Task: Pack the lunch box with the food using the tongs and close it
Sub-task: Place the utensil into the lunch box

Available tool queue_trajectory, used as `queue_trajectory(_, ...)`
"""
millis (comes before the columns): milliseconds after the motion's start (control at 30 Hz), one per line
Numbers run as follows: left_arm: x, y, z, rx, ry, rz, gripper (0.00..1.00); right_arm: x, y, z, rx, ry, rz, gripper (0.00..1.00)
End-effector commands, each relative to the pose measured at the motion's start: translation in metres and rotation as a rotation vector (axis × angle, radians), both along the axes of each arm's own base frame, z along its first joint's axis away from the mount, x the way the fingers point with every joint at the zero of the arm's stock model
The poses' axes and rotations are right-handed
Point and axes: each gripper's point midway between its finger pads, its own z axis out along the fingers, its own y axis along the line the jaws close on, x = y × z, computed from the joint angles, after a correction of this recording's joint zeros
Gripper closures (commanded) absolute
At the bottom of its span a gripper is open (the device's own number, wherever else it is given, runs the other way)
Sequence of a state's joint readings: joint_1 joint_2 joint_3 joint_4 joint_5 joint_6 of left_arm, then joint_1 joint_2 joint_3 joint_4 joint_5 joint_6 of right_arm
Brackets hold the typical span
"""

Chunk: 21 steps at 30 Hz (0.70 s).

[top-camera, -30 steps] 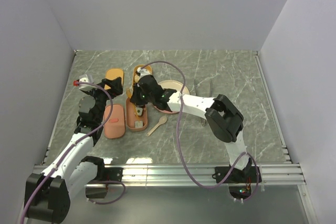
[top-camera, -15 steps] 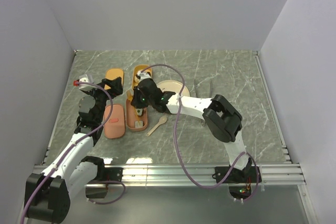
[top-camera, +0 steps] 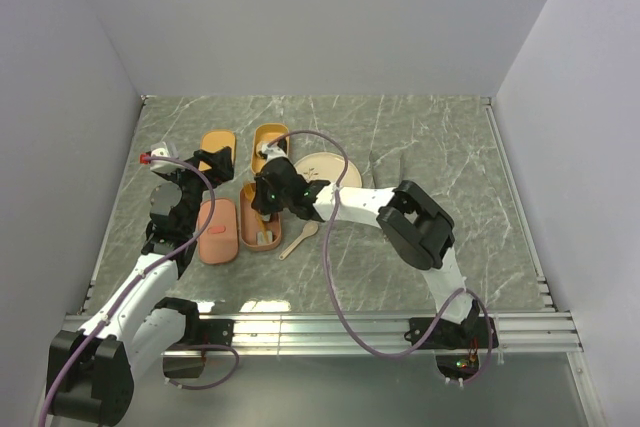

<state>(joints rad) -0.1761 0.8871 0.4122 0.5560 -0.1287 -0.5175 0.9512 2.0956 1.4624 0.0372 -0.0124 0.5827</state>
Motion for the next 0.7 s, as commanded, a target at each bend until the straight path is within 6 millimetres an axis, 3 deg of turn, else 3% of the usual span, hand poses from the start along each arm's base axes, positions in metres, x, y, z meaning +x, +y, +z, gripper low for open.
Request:
queue_trajectory(0,0.001,0.001,0.020,-0.008,-0.056,0.003,0.00,-0.002,0.006,-0.012,-0.017,0.007,0.008,0.99)
queue_trajectory(333,0.001,0.001,0.019,-0.007,-0.055,0.003,0.00,-0.009,0.000,-0.014,-0.044,0.001,0.023,0.69)
queue_trajectory(500,0.001,0.001,0.019,-0.007,-0.053,0.003,0.01,-0.011,0.001,-0.003,-0.031,-0.024,0.036,0.59)
queue_trajectory(667,0.001,0.001,0.018,-0.007,-0.052,0.002,0.01,-0.013,-0.002,0.022,0.000,-0.089,0.037,0.53)
